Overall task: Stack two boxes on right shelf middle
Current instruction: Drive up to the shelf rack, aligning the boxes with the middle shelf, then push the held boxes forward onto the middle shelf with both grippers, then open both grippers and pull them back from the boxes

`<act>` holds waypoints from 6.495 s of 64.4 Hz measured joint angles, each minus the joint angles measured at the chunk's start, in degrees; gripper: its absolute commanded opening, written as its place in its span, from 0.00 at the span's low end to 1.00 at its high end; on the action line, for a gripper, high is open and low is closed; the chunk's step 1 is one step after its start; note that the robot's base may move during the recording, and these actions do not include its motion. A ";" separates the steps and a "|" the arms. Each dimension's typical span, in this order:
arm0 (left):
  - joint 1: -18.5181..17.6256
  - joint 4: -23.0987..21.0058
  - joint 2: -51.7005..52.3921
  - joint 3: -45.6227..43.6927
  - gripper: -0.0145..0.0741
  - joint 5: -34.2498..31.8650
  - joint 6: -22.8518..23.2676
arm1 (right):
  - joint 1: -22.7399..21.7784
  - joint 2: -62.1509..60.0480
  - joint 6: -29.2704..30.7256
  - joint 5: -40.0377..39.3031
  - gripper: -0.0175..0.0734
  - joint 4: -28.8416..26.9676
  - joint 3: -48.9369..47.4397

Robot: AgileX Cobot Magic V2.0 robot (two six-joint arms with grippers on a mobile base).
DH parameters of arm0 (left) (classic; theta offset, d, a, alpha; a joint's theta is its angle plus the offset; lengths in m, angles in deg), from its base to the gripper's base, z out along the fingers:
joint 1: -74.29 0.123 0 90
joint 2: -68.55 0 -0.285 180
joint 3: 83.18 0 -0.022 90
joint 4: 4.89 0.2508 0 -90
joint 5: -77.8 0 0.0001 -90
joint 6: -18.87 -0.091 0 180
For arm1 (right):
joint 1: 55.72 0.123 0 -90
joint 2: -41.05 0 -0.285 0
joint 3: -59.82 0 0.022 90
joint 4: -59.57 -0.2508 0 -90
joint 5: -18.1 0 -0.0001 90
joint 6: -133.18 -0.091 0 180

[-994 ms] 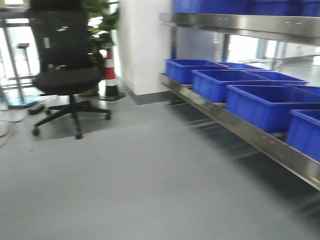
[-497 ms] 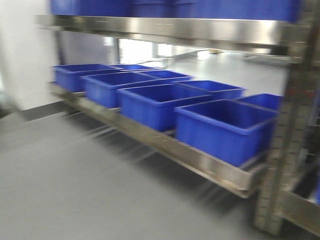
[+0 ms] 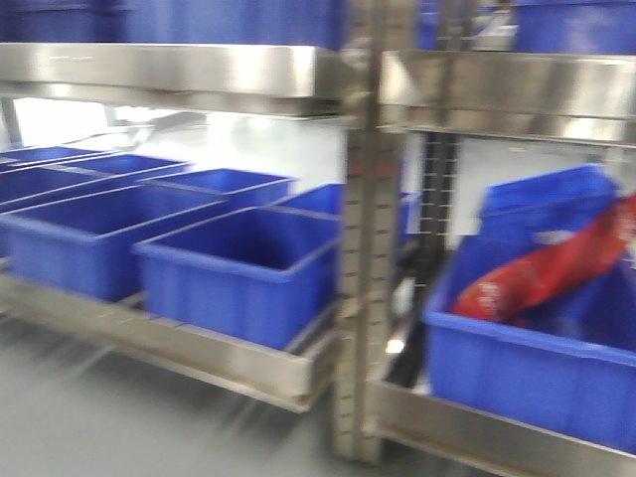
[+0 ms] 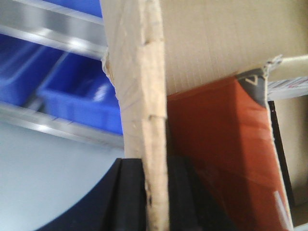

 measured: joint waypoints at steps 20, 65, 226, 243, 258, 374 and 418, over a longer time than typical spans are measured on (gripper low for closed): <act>0.00 0.00 0.00 0.00 0.04 0.00 0.00 | 0.00 0.00 0.00 0.00 0.02 0.00 0.00; 0.00 0.09 0.00 0.00 0.04 0.00 0.00 | 0.00 0.00 0.00 0.00 0.02 0.00 0.00; 0.00 0.86 -0.28 -0.03 0.04 -0.12 0.00 | 0.00 0.32 0.00 -0.46 0.02 -0.11 0.00; 0.00 3.20 -6.48 3.04 0.04 -0.63 -2.24 | 0.00 7.66 0.00 4.35 0.02 0.00 -0.12; 0.00 4.17 -10.96 6.07 0.04 -0.11 -2.36 | 0.00 15.94 -0.14 6.80 0.11 0.13 -0.12; 0.13 5.62 62.85 87.79 0.04 -55.69 -3.38 | 0.00 -45.55 4.65 -50.06 0.02 0.98 78.88; 0.13 5.62 68.49 93.65 0.04 -60.69 -3.38 | 0.00 -52.19 4.77 -55.98 0.02 0.98 85.98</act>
